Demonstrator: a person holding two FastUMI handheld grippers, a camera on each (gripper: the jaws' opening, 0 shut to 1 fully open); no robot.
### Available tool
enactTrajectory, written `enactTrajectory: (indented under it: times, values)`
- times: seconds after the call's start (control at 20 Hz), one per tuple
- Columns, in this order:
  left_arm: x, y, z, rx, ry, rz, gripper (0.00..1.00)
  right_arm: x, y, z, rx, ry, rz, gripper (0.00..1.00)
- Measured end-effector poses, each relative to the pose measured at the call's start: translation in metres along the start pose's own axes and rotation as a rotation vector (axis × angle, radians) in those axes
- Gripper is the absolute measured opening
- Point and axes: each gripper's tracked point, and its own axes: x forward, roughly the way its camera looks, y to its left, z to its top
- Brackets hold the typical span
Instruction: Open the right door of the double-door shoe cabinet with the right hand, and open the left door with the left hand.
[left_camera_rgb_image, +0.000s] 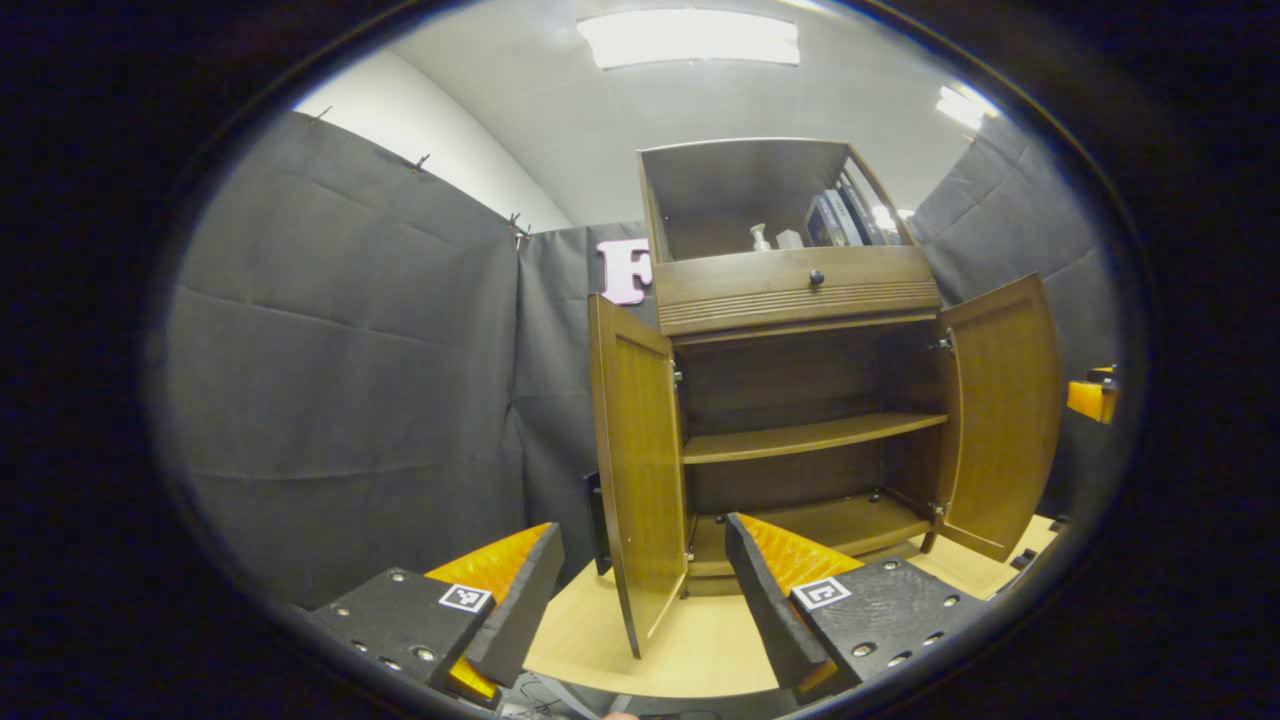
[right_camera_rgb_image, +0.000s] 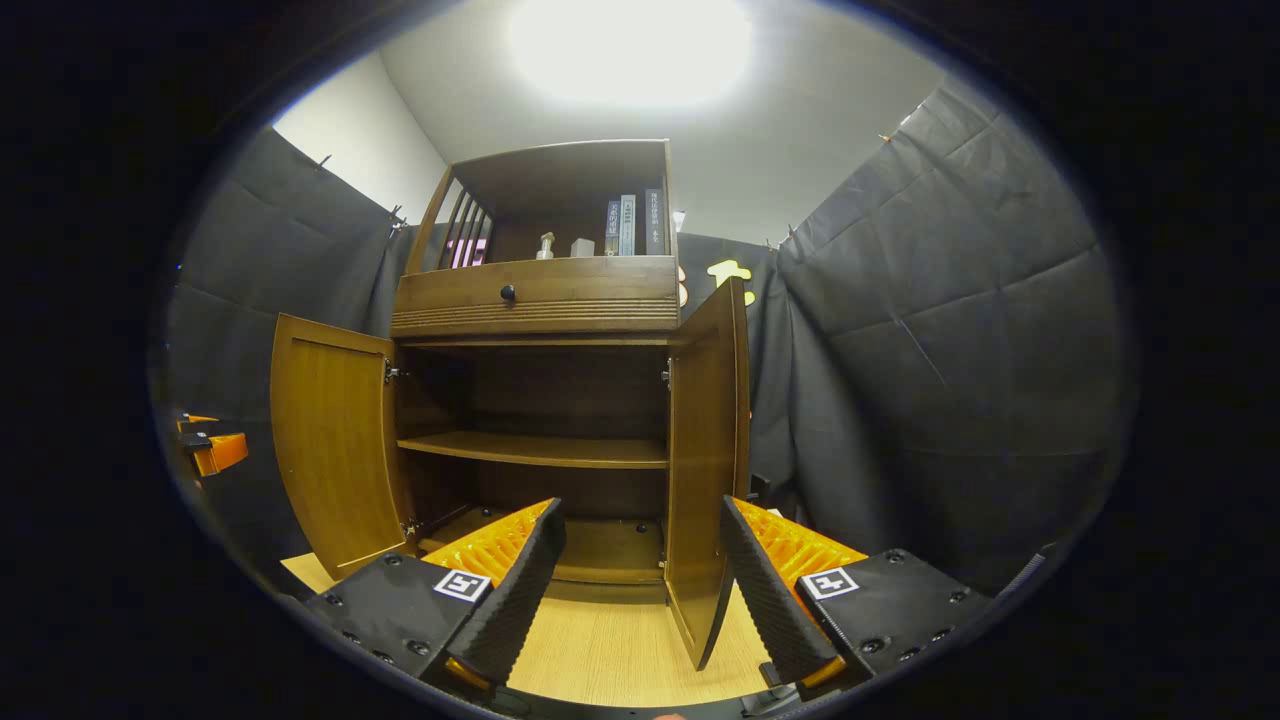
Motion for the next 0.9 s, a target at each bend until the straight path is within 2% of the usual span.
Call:
enactTrajectory:
  times: [0.9]
  values:
    - [0.0044,0.0072,0.0026,0.008,-0.012,0.009,0.94,0.0074,0.0066,0.0008,-0.007,-0.004,0.009,0.97]
